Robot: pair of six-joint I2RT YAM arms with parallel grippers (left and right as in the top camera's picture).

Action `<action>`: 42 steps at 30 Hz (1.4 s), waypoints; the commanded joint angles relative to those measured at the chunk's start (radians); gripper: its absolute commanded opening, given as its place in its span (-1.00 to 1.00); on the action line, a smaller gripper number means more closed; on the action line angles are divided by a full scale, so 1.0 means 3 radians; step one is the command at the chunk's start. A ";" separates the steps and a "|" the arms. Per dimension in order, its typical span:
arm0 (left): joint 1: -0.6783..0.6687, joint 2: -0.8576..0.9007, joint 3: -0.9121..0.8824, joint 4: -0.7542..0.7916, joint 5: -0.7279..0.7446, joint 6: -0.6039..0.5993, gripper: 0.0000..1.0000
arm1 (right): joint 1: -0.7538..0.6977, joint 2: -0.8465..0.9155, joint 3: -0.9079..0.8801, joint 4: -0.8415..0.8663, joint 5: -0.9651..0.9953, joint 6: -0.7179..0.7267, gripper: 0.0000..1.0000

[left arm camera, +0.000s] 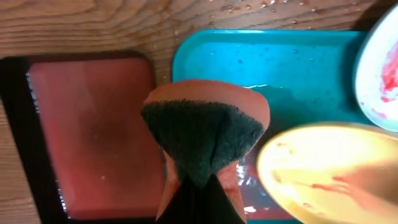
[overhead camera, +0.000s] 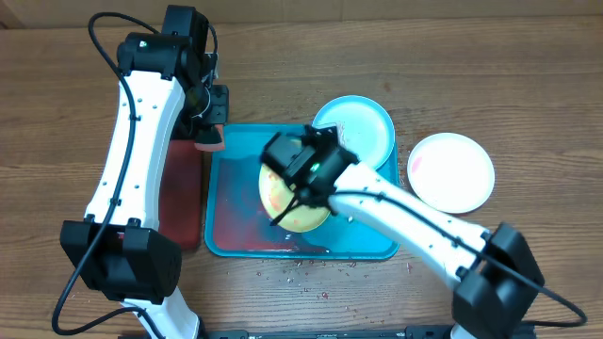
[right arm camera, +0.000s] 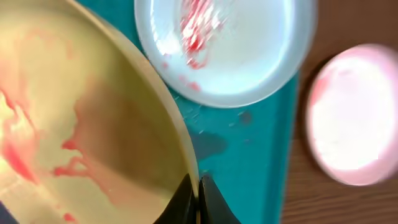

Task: Clean dirty plates on tray and stack at the side

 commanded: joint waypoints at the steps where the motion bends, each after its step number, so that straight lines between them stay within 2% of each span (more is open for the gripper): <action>1: 0.0019 -0.0048 -0.0017 0.0043 -0.0132 0.0067 -0.92 | 0.0252 -0.0165 0.0195 -0.0193 0.1081 0.0305 -0.93; 8: 0.0019 -0.0048 -0.0163 0.0140 -0.0121 -0.0029 -0.92 | 0.0693 -0.0193 0.0233 -0.0748 0.2090 0.0805 -0.93; 17: 0.0019 -0.0048 -0.0191 0.0132 -0.0117 -0.0029 -0.92 | 0.1148 -0.0196 0.0234 -0.1414 0.2935 0.1530 -0.93; 23: 0.0031 -0.0186 -0.0183 0.0120 -0.0120 -0.0031 -0.92 | 0.1212 -0.0196 0.0234 -0.1528 0.2902 0.1715 -0.93; 32: 0.0196 -0.1038 -0.0183 0.0028 -0.0132 -0.0189 -0.92 | 0.1001 -0.0196 0.0233 -0.1460 0.2179 0.2477 -0.93; 35: 0.0209 -0.1235 -0.0183 -0.0042 -0.0134 -0.0206 -0.92 | 0.0870 -0.0196 0.0233 -0.1146 0.1665 0.2267 -0.93; 41: 0.0209 -0.1344 -0.0184 -0.0118 -0.0135 -0.0205 -0.92 | 0.0476 -0.0196 0.0226 0.0037 0.0108 0.0580 -0.93; 42: 0.0209 -0.1336 -0.0184 -0.0128 -0.0136 -0.0205 -0.92 | 0.0416 -0.0196 0.0228 0.0140 -0.0075 0.0434 -0.93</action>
